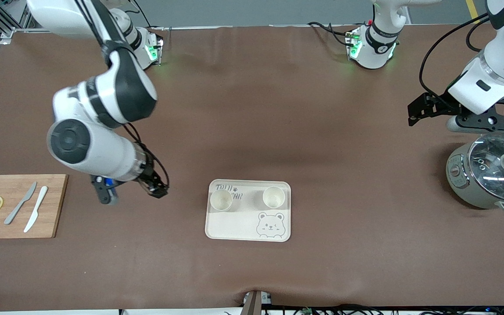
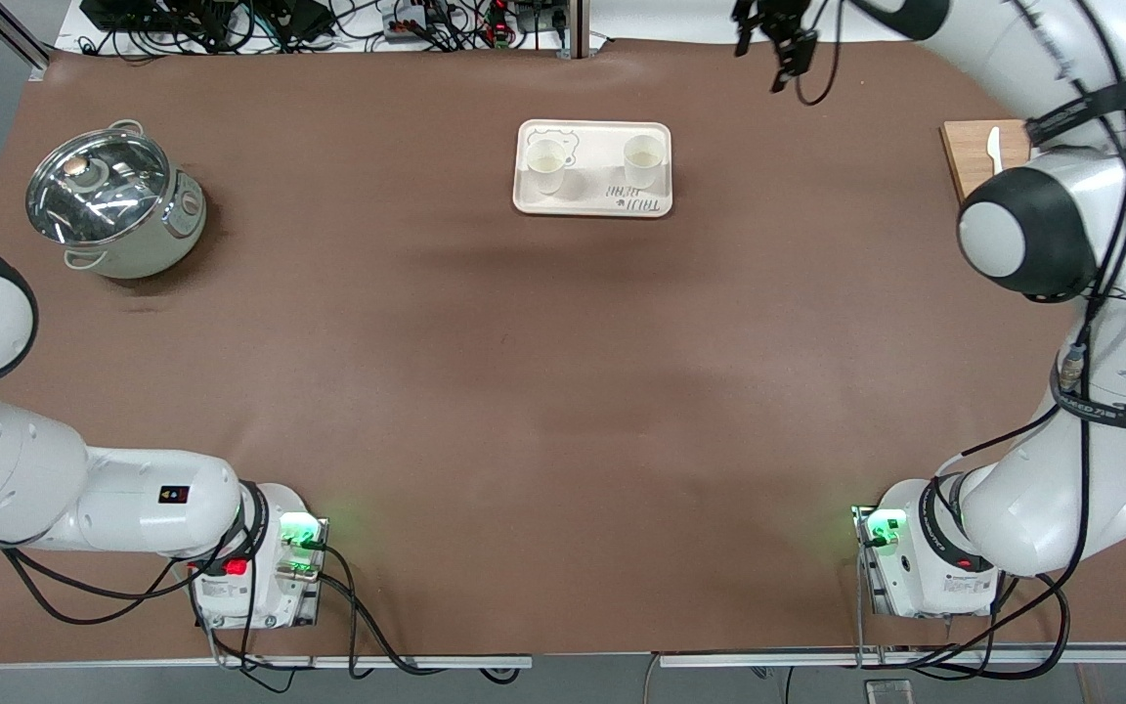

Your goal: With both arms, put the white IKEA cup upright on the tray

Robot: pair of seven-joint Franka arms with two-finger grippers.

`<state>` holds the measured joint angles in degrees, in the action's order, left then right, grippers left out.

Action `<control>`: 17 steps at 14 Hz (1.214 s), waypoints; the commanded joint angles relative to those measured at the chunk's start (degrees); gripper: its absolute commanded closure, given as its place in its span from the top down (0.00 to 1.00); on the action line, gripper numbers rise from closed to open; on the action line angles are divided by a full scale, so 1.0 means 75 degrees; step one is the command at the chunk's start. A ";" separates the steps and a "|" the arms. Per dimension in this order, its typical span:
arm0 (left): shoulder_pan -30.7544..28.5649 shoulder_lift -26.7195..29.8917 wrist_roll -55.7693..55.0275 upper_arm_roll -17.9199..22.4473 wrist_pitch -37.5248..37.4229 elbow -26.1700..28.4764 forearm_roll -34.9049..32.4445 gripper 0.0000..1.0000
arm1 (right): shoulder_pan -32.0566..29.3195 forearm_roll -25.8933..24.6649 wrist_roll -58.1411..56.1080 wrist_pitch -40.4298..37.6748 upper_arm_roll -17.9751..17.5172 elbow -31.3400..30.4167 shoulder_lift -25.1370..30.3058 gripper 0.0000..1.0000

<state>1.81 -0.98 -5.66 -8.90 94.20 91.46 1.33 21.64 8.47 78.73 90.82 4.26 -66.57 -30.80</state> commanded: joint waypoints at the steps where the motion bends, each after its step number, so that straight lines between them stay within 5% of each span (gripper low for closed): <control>1: 0.0005 0.0084 -0.0019 -0.0032 -0.0138 -0.0008 0.0080 1.00 | -0.0587 -0.0052 -0.0931 -0.0436 -0.0217 -0.0323 0.0555 1.00; 5: -0.0006 0.0084 -0.0136 -0.0126 -0.0138 -0.0008 0.0080 1.00 | -0.1021 -0.0052 -0.2265 -0.0893 -0.0263 -0.0441 0.1036 1.00; 10: -0.0007 0.0084 -0.0160 -0.0138 -0.0150 0.0004 0.0080 1.00 | -0.2228 -0.0087 -0.3312 -0.1188 -0.1200 -0.0441 0.1365 1.00; 17: -0.0018 0.0096 -0.0171 -0.0208 -0.0196 0.0004 0.0092 1.00 | -0.2757 -0.0626 -0.6769 -0.1820 -0.1143 -0.0476 0.1962 1.00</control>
<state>2.00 -0.98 -5.91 -9.74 93.69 91.50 1.34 2.76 4.66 32.87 78.07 -3.35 -67.50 -19.39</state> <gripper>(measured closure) 0.000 0.000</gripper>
